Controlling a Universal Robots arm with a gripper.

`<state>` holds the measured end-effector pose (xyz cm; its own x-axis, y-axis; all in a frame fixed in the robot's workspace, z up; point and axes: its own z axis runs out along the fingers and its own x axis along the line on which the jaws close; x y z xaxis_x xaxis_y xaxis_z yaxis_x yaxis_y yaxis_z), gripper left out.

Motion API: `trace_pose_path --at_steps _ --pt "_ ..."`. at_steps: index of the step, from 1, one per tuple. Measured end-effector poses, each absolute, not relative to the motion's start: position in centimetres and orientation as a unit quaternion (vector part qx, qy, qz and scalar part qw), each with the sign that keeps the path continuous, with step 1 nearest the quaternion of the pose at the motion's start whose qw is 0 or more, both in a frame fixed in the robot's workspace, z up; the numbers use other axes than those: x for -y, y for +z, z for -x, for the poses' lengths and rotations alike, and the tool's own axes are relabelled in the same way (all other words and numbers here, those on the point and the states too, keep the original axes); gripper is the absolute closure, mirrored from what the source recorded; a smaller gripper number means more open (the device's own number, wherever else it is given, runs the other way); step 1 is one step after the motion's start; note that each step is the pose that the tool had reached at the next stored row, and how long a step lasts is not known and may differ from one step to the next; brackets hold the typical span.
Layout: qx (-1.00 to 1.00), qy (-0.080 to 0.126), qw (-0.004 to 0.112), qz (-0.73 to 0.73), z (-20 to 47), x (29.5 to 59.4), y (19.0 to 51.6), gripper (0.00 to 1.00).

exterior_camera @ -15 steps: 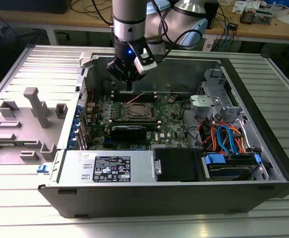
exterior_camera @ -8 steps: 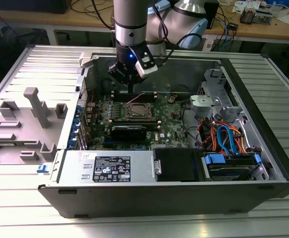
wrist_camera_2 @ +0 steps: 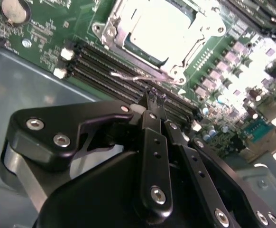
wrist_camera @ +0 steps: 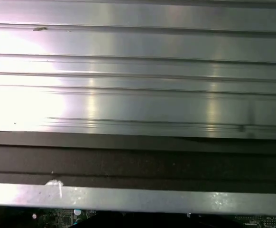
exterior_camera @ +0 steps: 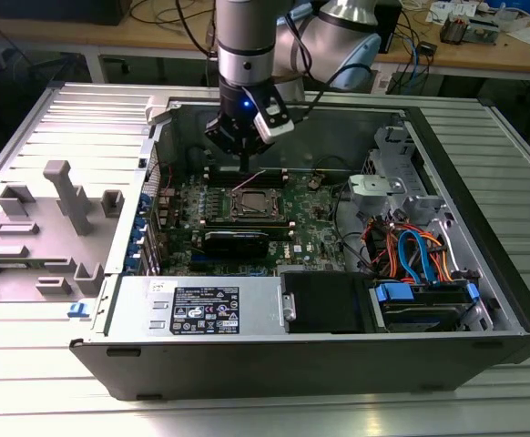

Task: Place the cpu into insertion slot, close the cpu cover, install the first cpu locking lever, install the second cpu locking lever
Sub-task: 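Install the first cpu locking lever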

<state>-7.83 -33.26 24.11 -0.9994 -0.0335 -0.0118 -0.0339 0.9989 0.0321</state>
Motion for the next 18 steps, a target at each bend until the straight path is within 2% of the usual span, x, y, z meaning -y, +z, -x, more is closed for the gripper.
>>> trace_pose_path --at_steps 9,18 --pt "-1.0 0.0 0.005 0.017 7.29 33.05 23.64 0.89" --pt "-1.0 0.0 0.005 0.017 6.82 32.71 23.24 0.89"
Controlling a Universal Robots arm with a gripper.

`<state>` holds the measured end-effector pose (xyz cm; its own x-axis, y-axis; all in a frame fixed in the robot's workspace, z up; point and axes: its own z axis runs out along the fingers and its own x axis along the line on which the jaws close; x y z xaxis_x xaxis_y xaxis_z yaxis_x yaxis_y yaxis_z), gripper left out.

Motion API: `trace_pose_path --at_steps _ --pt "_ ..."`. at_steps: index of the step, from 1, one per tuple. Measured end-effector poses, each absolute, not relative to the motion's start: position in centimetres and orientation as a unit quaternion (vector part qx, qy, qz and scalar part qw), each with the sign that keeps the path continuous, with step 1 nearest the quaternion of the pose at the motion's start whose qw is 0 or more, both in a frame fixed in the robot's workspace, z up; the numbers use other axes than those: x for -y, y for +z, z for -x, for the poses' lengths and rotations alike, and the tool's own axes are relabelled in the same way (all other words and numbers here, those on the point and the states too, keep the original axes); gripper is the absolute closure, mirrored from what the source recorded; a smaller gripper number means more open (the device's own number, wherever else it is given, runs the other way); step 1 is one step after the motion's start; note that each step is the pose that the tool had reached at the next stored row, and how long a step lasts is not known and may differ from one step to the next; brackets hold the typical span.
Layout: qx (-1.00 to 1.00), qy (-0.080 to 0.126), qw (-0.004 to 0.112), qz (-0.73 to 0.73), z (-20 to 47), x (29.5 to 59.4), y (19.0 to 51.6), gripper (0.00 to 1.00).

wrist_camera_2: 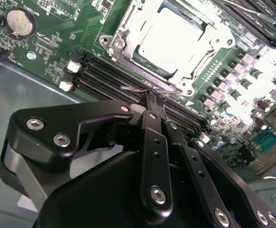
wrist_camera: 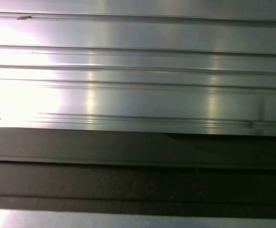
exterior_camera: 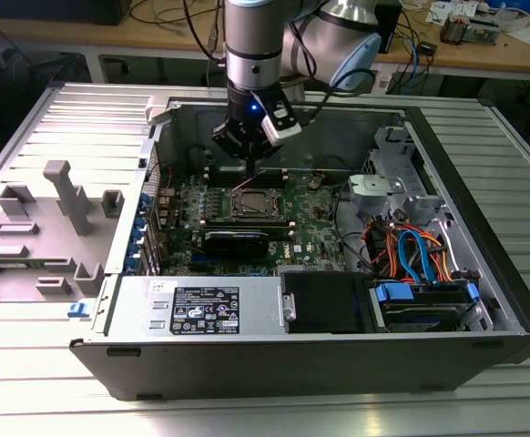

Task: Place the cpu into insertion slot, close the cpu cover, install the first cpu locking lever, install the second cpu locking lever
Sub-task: 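Install the first cpu locking lever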

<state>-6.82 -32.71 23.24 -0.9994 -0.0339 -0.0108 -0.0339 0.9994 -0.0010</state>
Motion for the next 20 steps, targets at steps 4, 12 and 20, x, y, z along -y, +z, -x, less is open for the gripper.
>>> trace_pose_path --at_steps 4,12,20 --pt "-1.0 -0.003 0.005 0.017 6.3 32.63 23.02 0.89" --pt "-1.0 -0.005 0.006 0.017 6.67 32.71 23.0 0.89" --pt "-1.0 -0.009 0.006 0.017 6.19 32.58 22.78 0.89"
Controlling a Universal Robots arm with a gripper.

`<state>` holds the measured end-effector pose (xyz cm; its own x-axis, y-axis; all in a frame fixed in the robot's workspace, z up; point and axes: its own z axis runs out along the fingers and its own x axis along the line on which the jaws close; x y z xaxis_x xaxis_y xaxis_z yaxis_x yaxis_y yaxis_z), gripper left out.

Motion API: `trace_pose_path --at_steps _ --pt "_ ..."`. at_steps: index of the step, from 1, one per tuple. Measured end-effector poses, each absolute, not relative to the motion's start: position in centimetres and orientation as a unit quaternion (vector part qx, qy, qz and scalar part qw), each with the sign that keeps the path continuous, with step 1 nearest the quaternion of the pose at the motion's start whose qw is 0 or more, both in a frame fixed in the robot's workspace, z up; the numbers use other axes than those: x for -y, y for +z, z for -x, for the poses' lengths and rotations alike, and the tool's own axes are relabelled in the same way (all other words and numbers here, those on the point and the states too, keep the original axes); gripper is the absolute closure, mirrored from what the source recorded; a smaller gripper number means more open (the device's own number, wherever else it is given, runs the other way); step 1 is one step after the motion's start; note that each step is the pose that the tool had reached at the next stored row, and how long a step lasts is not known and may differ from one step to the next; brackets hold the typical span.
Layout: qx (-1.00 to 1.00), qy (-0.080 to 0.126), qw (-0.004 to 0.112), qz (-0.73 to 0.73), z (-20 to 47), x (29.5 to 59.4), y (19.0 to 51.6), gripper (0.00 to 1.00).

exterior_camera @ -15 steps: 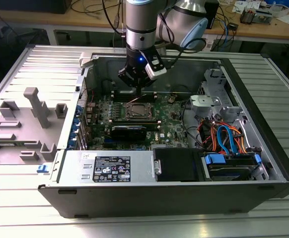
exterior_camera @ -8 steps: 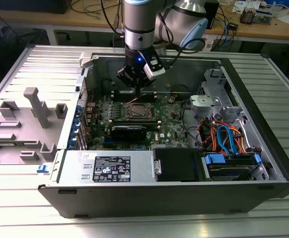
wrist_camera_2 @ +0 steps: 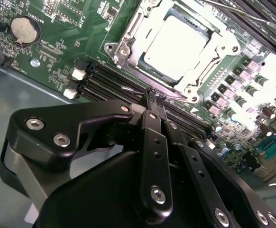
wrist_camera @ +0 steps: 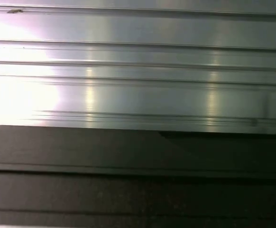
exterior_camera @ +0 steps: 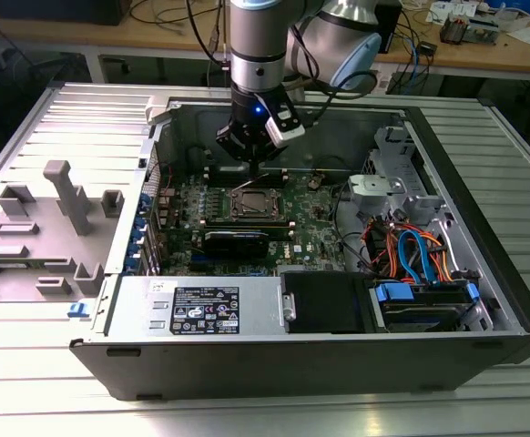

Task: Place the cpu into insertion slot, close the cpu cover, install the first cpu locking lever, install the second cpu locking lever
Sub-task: 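Install the first cpu locking lever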

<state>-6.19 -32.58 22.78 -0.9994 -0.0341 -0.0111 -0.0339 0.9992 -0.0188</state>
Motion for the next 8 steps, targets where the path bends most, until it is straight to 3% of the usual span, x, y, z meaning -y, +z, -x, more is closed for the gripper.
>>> trace_pose_path --at_steps 8 --pt "-1.0 -0.009 0.006 0.013 5.46 32.57 22.66 0.89"
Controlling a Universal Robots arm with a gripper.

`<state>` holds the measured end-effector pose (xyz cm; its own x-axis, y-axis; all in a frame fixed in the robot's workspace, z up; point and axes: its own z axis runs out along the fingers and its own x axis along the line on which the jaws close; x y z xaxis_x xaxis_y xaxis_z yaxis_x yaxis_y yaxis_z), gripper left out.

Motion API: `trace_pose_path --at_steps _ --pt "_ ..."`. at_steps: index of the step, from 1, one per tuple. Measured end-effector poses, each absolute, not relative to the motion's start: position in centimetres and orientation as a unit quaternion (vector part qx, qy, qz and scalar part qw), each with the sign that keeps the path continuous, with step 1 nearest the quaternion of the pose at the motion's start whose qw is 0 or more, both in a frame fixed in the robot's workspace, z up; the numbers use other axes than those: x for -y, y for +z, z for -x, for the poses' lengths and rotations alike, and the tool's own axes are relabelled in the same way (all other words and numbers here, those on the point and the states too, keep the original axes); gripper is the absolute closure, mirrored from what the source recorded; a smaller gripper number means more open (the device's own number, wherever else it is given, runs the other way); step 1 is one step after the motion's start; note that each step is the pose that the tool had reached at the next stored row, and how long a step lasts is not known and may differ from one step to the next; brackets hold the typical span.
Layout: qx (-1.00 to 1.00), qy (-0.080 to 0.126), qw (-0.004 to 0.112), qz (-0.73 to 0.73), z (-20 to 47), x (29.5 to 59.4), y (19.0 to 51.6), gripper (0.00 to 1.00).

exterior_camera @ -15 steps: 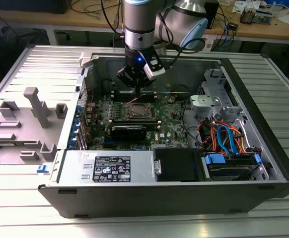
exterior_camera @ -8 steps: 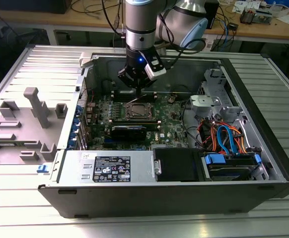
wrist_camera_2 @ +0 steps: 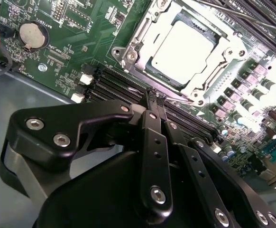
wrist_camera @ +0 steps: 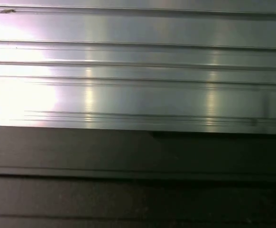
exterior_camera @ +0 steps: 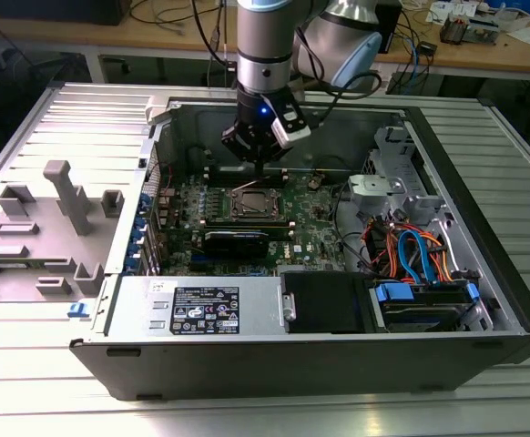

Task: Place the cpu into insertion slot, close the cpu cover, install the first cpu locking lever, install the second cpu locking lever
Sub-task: 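Install the first cpu locking lever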

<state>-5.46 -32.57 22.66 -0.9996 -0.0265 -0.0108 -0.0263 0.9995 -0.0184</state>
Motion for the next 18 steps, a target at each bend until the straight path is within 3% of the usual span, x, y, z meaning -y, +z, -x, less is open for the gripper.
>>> trace_pose_path --at_steps 6,18 --pt "-1.0 0.006 0.006 0.007 5.33 32.75 22.54 0.89" --pt "-1.0 0.004 0.006 0.007 5.19 32.9 22.29 0.89"
